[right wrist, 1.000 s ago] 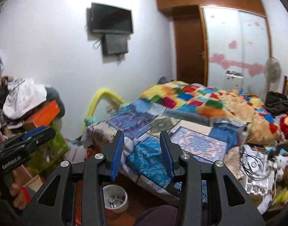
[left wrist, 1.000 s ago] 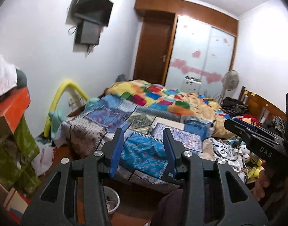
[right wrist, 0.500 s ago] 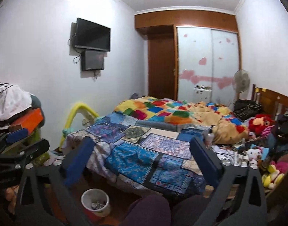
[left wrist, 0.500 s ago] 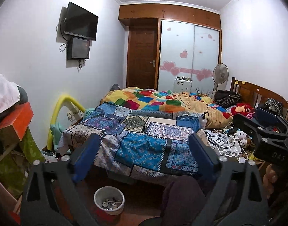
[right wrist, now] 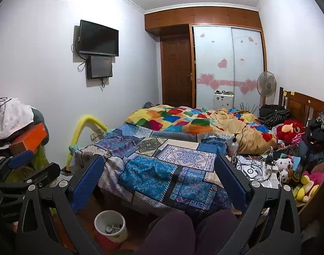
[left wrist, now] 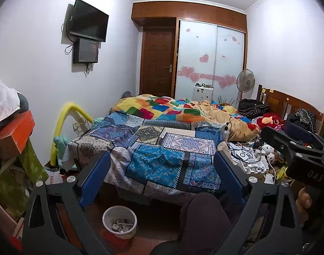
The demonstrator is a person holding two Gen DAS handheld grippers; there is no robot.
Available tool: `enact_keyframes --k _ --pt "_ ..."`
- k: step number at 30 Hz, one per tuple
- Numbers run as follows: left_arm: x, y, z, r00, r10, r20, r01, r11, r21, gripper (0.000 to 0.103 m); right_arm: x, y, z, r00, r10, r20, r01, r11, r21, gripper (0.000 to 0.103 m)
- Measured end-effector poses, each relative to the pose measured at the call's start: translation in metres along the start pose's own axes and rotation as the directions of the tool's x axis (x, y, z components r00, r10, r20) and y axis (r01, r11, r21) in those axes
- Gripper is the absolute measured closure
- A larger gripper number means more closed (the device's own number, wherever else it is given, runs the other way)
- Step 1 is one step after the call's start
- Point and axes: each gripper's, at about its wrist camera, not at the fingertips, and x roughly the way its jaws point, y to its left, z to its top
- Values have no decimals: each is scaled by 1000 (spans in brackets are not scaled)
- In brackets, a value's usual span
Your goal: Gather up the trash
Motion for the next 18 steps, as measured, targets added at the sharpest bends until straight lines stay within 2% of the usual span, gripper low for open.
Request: enact_keyframes --k 18 --pt "1 2 -3 1000 1 -11 -1 1000 -5 5 -2 2 -1 1000 1 -14 -1 1000 6 0"
